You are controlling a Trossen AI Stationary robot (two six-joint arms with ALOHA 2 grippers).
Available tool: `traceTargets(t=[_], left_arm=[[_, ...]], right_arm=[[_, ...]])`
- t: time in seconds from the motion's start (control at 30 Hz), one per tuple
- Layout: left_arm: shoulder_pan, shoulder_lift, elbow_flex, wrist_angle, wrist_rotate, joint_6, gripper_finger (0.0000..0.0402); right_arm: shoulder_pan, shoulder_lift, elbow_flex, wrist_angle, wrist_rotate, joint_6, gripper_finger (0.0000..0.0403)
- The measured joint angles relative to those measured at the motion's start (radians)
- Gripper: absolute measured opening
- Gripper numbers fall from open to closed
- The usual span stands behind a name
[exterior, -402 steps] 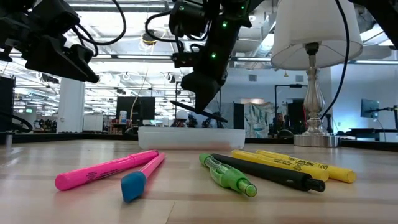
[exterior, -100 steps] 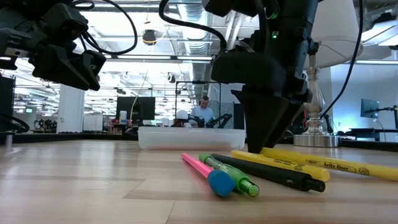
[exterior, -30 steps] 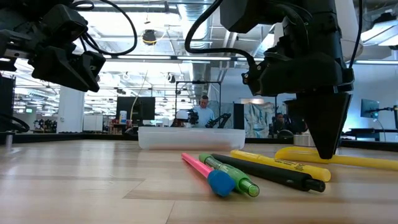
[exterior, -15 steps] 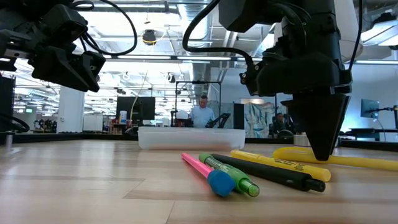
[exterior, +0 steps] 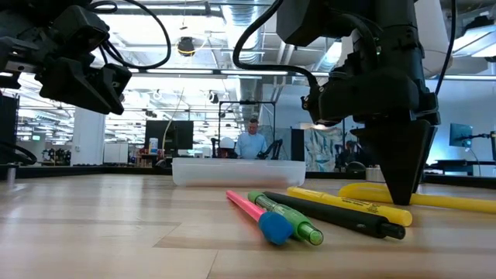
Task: Pick & place school supplies into a supply box
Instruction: Put the right yellow marker into the transparent supply box
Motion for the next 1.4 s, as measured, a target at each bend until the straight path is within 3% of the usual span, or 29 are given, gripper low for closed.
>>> traceTargets(t=[0.6,0.9,1.4], left_arm=[[0.000,0.000,0.000,0.000,0.000,0.000,0.0105],[0.000,0.000,0.000,0.000,0.000,0.000,0.0105],[0.000,0.000,0.000,0.000,0.000,0.000,0.0105]], right_arm=[[0.000,0.000,-0.002,0.002,-0.010,-0.007,0.0024],[0.001,0.000,-0.003,0.007,-0.009,-0.008,0.0049],[0.002,0.000,-0.003,-0.003,-0.008,-0.010,0.0033]])
